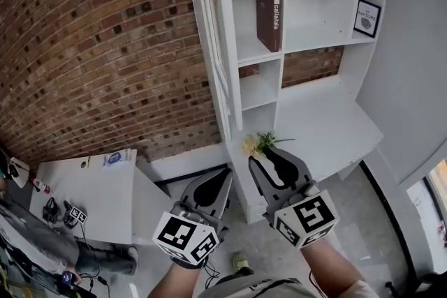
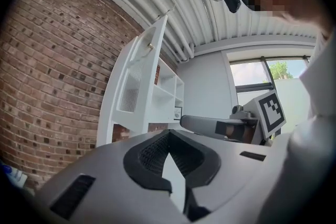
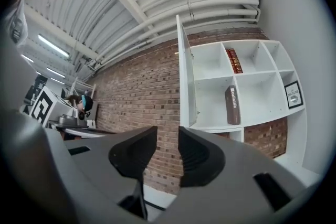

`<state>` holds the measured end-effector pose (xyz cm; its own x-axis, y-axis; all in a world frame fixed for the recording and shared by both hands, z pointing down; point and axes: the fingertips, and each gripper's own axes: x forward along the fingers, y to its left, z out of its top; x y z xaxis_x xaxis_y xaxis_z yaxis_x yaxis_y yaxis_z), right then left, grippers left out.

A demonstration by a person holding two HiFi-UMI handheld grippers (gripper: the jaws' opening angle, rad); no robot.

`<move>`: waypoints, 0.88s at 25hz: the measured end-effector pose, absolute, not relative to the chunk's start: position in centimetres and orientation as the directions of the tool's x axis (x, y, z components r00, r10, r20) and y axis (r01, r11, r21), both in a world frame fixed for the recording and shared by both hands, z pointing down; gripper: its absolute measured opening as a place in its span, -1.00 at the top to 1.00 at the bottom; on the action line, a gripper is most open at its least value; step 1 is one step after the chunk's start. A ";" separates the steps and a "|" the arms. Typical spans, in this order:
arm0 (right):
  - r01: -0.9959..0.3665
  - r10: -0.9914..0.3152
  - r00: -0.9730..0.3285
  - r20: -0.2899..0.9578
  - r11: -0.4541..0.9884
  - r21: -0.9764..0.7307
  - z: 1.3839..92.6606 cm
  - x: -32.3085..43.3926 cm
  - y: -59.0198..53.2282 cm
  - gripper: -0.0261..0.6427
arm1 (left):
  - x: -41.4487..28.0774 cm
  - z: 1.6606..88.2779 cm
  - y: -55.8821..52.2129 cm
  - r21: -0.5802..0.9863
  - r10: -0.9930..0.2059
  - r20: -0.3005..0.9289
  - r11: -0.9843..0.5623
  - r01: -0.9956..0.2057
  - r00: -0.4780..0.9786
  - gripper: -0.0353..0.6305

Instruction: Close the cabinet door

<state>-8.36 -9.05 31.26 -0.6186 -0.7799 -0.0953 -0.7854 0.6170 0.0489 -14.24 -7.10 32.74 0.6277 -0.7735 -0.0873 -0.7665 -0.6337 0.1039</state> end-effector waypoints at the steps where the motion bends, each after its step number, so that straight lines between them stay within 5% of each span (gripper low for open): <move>1: -0.797 -0.791 -0.604 -0.100 0.602 0.050 31.2 -8.9 -10.3 0.59 | -14.9 32.7 -8.0 0.100 -0.770 -0.089 -0.639 -0.763 0.632 0.86; 14: -0.894 -0.897 -0.438 -0.053 0.430 0.124 32.5 -11.5 -19.3 0.56 | -17.5 33.7 -14.1 0.119 -0.721 -0.100 -0.693 -0.711 0.686 0.86; 22: -0.865 -0.874 -0.482 -0.058 0.465 0.188 32.4 -12.2 -20.7 0.65 | -16.9 34.3 -16.1 0.121 -0.724 -0.093 -0.689 -0.714 0.683 0.86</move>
